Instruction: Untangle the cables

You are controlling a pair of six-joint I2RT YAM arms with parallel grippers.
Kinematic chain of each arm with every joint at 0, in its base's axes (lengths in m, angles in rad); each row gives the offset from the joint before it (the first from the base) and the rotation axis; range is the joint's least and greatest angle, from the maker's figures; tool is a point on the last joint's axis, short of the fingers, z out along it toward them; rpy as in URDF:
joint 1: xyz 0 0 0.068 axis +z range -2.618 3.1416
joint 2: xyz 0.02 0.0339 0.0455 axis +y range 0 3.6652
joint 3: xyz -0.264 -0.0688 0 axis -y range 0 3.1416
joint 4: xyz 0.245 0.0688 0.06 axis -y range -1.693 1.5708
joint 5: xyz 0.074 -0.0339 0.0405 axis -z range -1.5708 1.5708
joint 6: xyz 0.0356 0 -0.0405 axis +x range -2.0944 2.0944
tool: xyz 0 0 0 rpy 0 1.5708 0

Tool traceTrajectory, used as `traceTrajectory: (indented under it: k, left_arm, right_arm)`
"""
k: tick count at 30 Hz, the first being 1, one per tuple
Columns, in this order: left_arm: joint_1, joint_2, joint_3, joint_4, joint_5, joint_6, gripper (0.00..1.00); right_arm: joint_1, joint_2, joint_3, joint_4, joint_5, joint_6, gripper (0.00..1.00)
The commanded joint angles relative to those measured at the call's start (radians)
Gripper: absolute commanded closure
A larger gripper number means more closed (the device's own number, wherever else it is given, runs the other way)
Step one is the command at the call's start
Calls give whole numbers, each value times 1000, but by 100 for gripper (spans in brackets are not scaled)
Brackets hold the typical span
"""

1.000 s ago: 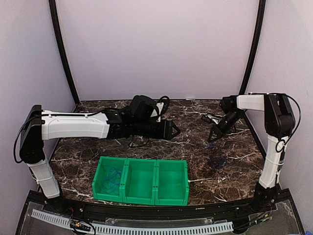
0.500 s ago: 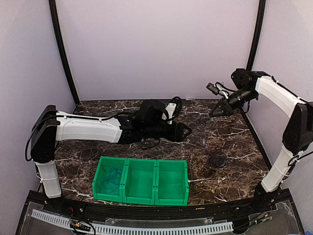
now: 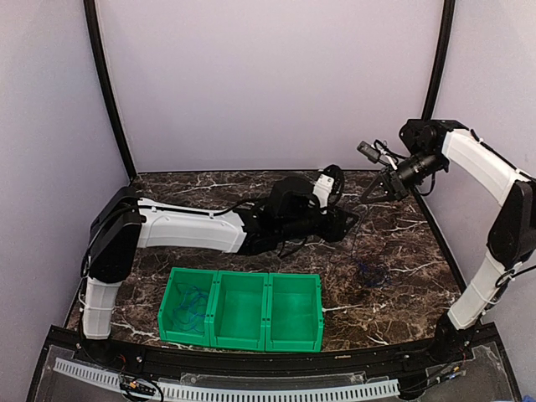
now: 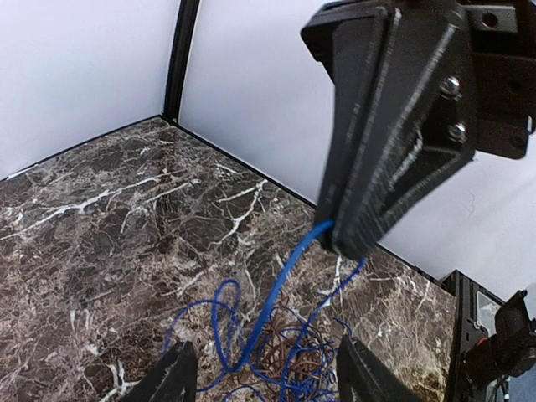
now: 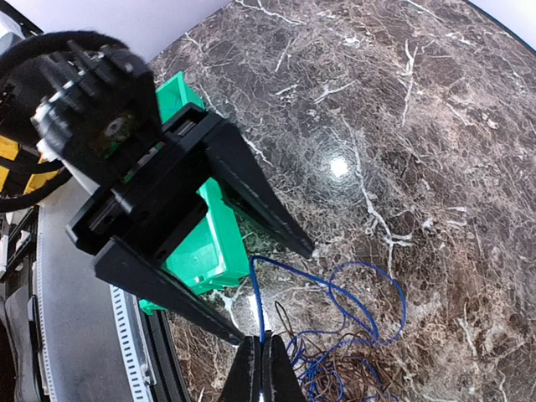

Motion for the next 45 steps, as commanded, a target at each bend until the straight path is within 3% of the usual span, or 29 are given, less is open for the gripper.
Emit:
traceTrajectory:
  k: [1, 4, 9, 11, 13, 19, 23, 28, 36, 41, 45]
  left_arm:
    - [5, 25, 61, 87, -58, 37, 44]
    - [6, 48, 90, 101, -71, 59, 51]
    - [8, 61, 148, 103, -99, 103, 89]
    - [6, 50, 163, 103, -116, 103, 99]
    - [5, 24, 167, 103, -148, 90, 100]
    - [6, -103, 165, 115, -206, 28, 100]
    - [4, -162, 169, 109, -226, 6, 100]
    - [5, -212, 163, 84, -264, 16, 100]
    - [4, -251, 173, 64, -262, 34, 100]
    - [4, -253, 207, 43, -243, 31, 100]
    - [5, -250, 239, 32, -234, 36, 100]
  right_arm:
    - [14, -29, -5, -49, -72, -40, 100]
    - [17, -36, -18, -54, -83, -53, 100]
    - [18, -56, -62, -24, -84, -50, 100]
    - [17, -75, -101, 35, -87, -15, 100]
    - [17, -94, -150, 133, -86, 41, 96]
    - [18, -134, -303, 310, -160, 60, 45]
    - [20, -121, -382, 370, -156, 14, 29]
    - [27, -72, -486, 507, -106, 20, 26]
    - [62, 63, -557, 794, -49, 214, 32]
    - [117, 134, -520, 823, -17, 249, 26]
    - [126, 89, -513, 838, 28, 232, 20]
